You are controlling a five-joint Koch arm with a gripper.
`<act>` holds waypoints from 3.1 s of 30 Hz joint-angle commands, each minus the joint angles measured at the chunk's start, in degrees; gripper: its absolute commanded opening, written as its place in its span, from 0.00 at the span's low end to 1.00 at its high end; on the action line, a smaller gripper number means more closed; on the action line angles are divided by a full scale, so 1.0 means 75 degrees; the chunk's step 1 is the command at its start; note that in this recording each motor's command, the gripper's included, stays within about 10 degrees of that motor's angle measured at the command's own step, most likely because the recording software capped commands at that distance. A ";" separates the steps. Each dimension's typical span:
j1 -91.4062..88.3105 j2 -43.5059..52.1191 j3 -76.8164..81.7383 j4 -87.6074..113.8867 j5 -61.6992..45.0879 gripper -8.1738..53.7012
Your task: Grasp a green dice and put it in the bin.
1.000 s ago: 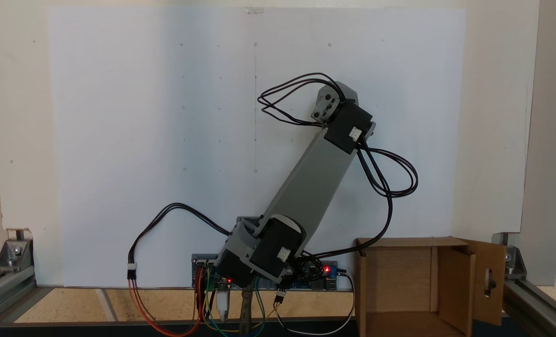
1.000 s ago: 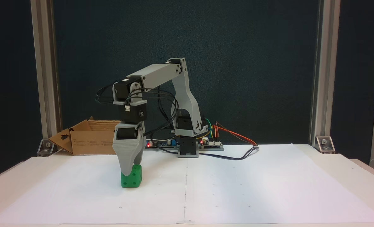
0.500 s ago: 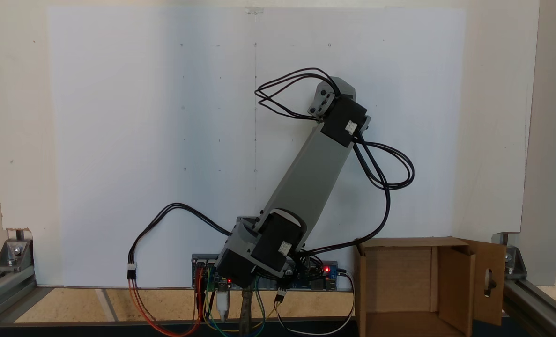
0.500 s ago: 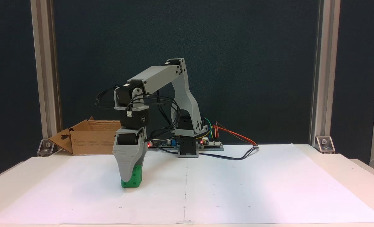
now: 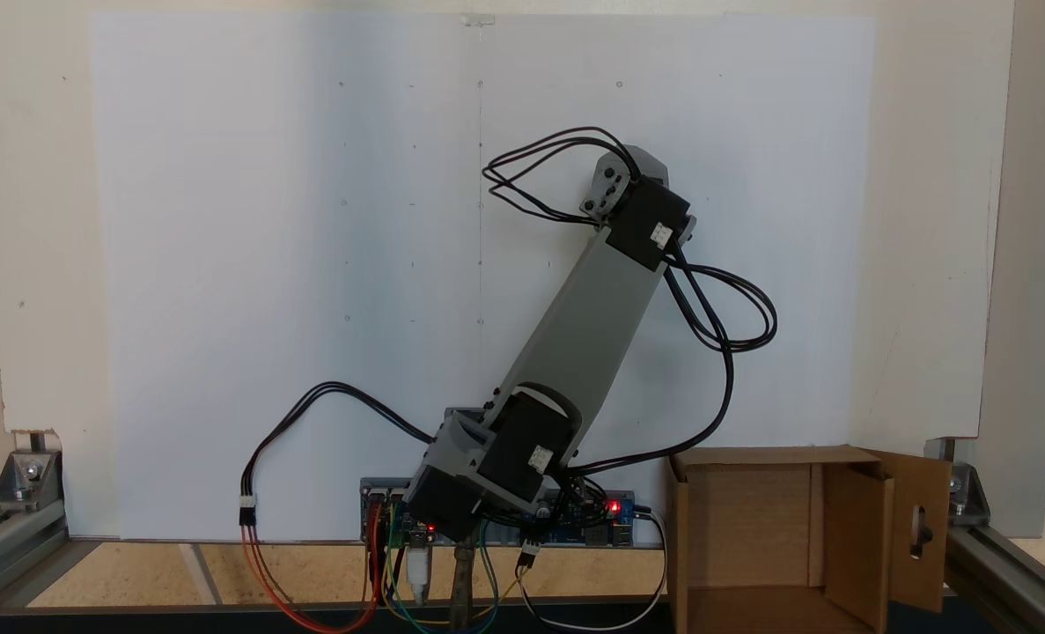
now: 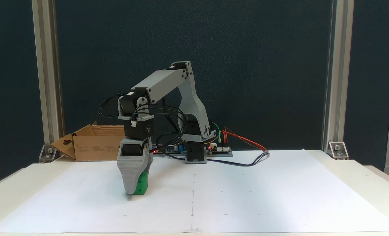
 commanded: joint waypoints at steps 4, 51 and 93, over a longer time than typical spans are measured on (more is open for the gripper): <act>0.0035 0.0094 -0.0105 0.0000 0.0117 0.79; 0.0117 0.0094 0.0129 -0.0633 -0.0094 0.70; 0.8953 0.3117 -0.2496 0.2191 0.1359 0.32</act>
